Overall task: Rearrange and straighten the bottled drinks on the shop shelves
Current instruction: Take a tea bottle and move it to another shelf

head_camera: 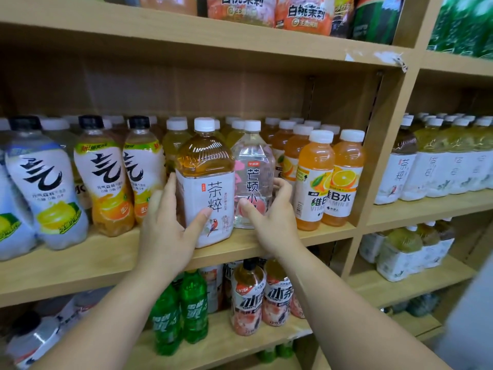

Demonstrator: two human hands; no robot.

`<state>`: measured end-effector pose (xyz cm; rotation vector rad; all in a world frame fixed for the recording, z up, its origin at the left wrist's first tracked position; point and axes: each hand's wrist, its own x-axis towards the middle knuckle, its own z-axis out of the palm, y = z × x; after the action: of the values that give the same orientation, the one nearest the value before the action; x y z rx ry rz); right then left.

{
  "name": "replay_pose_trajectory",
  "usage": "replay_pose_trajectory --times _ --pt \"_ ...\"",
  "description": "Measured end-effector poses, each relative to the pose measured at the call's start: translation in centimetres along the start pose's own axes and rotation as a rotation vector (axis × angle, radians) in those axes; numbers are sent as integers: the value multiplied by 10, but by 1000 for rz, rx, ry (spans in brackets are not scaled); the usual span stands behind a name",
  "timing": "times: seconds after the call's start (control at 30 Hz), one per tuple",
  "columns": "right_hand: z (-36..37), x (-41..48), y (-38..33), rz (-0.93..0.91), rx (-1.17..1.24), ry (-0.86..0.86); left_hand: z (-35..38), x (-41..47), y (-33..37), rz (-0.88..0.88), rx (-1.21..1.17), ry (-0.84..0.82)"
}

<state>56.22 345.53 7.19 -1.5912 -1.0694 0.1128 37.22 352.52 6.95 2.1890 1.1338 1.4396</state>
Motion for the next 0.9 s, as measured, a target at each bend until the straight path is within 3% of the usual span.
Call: replay_pose_trajectory --times 0.27,0.63,0.9 --pt "-3 -13 1 -38 -157 45 -3 -2 3 -49 -103 65" --pt "-1 -15 -4 -51 47 62 -2 -3 -1 -36 -215 -17" --pt "-38 -66 -8 -61 220 46 -5 -26 14 -41 -346 58"
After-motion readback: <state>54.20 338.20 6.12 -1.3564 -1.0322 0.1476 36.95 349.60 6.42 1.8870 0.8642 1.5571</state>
